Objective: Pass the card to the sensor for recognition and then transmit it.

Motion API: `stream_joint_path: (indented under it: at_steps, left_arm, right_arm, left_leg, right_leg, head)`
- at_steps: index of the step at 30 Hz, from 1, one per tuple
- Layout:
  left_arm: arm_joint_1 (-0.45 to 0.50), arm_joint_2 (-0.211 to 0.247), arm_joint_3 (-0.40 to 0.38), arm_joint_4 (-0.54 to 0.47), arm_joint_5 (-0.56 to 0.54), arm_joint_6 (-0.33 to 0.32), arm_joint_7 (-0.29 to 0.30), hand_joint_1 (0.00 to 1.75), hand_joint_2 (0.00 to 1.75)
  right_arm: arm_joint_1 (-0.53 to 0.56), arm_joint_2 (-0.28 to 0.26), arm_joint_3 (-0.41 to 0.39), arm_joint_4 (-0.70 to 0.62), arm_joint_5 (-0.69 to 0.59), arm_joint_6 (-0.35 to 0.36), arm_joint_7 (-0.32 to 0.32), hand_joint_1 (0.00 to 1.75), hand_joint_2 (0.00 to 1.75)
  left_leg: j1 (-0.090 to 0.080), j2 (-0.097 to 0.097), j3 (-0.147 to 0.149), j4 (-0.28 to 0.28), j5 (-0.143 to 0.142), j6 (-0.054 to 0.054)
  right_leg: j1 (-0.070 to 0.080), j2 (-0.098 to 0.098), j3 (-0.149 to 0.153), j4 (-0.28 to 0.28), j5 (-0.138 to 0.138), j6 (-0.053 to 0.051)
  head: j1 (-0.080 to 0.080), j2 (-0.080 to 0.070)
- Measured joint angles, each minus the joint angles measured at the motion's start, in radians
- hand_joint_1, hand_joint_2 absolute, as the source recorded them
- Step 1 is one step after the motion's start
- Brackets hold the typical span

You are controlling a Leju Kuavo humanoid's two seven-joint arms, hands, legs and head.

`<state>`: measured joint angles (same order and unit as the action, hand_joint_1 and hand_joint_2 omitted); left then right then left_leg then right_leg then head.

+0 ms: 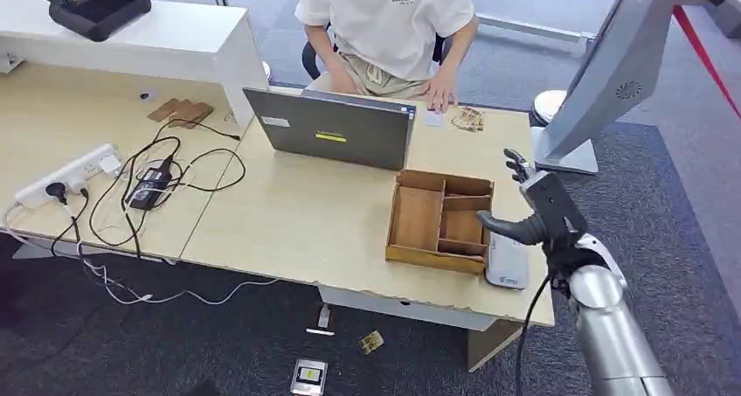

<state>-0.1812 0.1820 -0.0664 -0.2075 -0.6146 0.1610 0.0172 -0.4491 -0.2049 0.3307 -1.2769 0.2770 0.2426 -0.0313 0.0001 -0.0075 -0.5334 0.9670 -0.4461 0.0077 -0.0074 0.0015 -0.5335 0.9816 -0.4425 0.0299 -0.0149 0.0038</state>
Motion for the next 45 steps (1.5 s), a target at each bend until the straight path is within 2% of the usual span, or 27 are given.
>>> stream_joint_path:
  at_steps: [5,9,13,21,30,33,37,42,45]
  left_arm:
    - [0.003,0.0,0.007,0.0,0.0,0.003,0.0,0.0,0.0]
    - [0.004,0.0,0.011,0.0,-0.002,0.003,0.005,0.0,0.0]
    - [0.004,0.0,0.016,0.0,-0.004,0.006,0.01,0.0,0.0]
    - [0.003,0.0,0.017,0.0,-0.016,0.005,0.009,0.0,0.0]
    - [0.002,0.0,0.017,0.0,-0.017,0.003,0.013,0.0,0.0]
    - [0.003,0.0,0.018,0.0,-0.014,0.006,0.013,0.0,0.0]
    - [0.005,-0.001,0.021,0.0,-0.011,0.016,0.016,0.0,0.0]
    - [0.005,-0.003,0.026,0.0,-0.015,0.021,0.026,0.0,0.0]
    - [0.005,-0.005,0.029,0.0,-0.016,0.021,0.027,0.0,0.0]
  right_arm:
    - [0.059,-0.018,0.023,-0.069,0.118,-0.021,-0.004,0.0,1.75]
    - [0.086,-0.022,0.055,-0.096,0.324,-0.09,-0.005,0.0,1.75]
    - [0.105,-0.022,0.092,-0.098,0.467,-0.156,-0.012,0.0,1.75]
    - [0.135,-0.02,0.148,-0.079,0.541,-0.198,-0.022,0.0,1.75]
    - [0.176,-0.026,0.196,-0.082,0.564,-0.168,0.026,0.0,1.75]
    - [0.185,-0.028,0.209,-0.09,0.602,-0.177,0.066,0.0,1.75]
    - [0.191,-0.028,0.228,-0.089,0.699,-0.273,0.138,0.0,1.75]
    - [0.192,-0.022,0.24,-0.05,0.785,-0.428,0.153,0.0,1.75]
    - [0.189,-0.014,0.244,-0.017,0.813,-0.481,0.153,0.0,1.75]
  left_leg:
    - [0.0,0.0,0.0,0.0,0.0,0.0]
    - [0.0,0.0,0.0,0.0,0.0,0.0]
    - [0.0,0.0,0.0,0.0,0.0,0.0]
    - [0.0,0.0,0.0,0.0,0.0,0.0]
    - [0.0,0.0,0.0,0.0,0.0,0.0]
    - [0.0,0.0,-0.001,0.0,0.0,0.0]
    - [0.0,0.0,-0.001,0.0,0.0,0.0]
    - [0.0,0.0,-0.001,0.0,0.0,0.0]
    - [0.0,0.0,-0.001,0.0,0.0,0.0]
  right_leg:
    - [0.0,0.0,0.0,0.0,0.0,0.0]
    - [0.0,0.0,0.0,0.0,0.0,0.0]
    - [0.0,0.0,0.0,0.0,0.0,0.0]
    - [0.0,0.0,0.0,0.0,0.0,0.0]
    - [0.0,0.0,0.0,0.0,0.0,0.0]
    - [0.0,0.0,0.0,0.0,0.0,0.0]
    - [0.0,0.0,0.0,0.0,0.0,0.0]
    - [0.0,0.0,0.0,0.0,0.0,0.0]
    - [0.0,0.0,0.0,0.0,0.0,0.0]
  head:
    - [0.0,0.0]
    - [0.0,0.0]
    - [0.0,0.0]
    - [0.0,0.0]
    - [0.0,0.0]
    - [0.0,0.0]
    - [0.0,0.0]
    - [0.0,0.0]
    - [0.0,0.0]
